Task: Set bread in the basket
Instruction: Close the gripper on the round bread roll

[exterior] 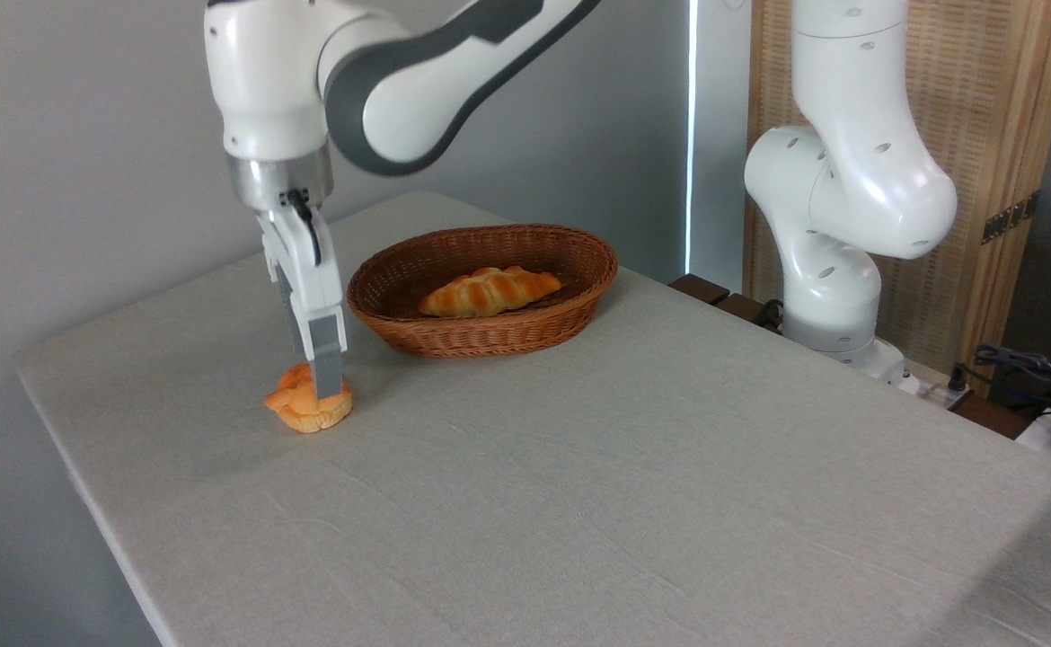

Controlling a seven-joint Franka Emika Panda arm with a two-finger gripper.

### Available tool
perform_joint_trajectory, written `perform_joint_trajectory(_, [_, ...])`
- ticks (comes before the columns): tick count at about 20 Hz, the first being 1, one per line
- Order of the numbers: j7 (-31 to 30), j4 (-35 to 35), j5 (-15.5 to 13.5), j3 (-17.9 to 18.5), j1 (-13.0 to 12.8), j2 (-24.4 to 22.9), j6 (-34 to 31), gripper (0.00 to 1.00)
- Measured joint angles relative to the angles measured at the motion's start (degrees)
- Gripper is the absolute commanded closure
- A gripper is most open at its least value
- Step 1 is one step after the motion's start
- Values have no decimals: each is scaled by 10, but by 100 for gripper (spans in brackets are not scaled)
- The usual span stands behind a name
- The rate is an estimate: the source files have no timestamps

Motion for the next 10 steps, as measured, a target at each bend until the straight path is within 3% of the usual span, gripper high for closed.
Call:
perform_joint_trajectory(4, [0,-1,0,-12,-7,38,23,1])
perform_joint_trajectory(5, [0,-1,0,-13,-7,44,27,21])
perform_joint_trajectory(6, [0,0,0,-14,-7,47,28,47])
perform_joint_trajectory(7, [0,0,0,-14,-7,49,29,61])
perform_joint_trajectory(10, [1,0,0,-14,-7,49,29,75])
